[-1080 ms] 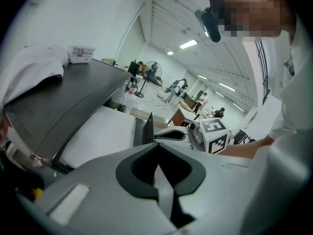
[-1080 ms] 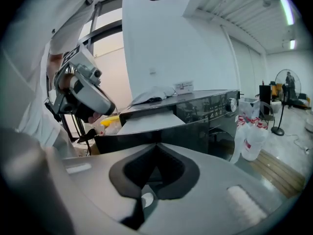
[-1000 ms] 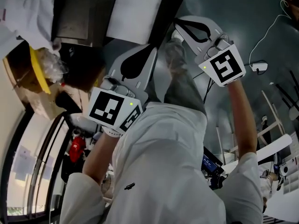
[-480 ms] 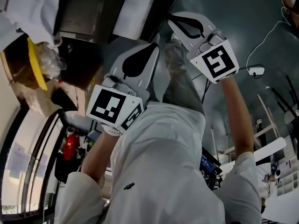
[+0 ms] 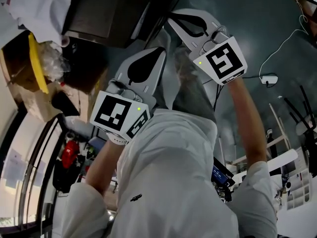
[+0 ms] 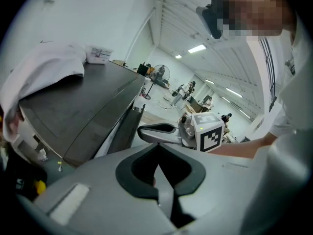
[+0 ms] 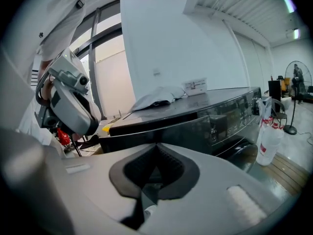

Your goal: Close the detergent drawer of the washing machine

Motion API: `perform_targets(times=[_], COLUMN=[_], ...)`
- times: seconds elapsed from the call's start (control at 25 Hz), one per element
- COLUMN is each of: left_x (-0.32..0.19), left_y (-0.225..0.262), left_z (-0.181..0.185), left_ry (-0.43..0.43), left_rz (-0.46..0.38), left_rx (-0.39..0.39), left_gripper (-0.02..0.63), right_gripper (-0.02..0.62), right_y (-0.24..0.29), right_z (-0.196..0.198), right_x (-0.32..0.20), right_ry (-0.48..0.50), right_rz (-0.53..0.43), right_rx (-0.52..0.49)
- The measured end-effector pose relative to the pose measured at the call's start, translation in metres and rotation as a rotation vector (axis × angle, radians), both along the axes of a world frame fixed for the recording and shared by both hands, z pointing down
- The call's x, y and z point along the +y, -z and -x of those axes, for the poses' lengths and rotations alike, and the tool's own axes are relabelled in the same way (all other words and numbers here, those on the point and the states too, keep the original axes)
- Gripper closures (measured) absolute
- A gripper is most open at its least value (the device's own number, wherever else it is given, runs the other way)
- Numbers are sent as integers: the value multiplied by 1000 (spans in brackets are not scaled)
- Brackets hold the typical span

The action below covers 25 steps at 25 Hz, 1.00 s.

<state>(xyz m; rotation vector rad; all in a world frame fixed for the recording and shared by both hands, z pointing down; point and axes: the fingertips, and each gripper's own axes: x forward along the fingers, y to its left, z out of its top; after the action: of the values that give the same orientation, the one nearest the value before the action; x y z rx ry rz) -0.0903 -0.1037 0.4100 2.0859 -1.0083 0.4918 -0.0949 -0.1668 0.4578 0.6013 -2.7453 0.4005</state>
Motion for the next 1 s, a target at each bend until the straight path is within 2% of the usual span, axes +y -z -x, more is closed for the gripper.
perform_targets(times=[0.24,0.32,0.48,0.6,0.84,1.0], left_x=[-11,-12,-12,-13,-17,-15], left_y=[-6,-9,-14,-14,-16,-15], left_z=[23,26,30,32,34,37], left_ry=[22,26,27,25,10,10], left_rz=[6,12,18,20,25,11], left_rx=[5,8,15,19,7,4], left_gripper=[592,594,592,592,592,592], right_gripper=[594,594,591,591,591,589], right_y=[-5,-5,-4,-5,-4,-7], right_z=[31,31,31,31,32,42], right_x=[-13,-14,-13,-12,-16,-18], right_ry=[23,19,81,101,58,34], right_rz=[9,28,-23,-24,0,10], right_rx=[-10,-28,7,14,-31,1])
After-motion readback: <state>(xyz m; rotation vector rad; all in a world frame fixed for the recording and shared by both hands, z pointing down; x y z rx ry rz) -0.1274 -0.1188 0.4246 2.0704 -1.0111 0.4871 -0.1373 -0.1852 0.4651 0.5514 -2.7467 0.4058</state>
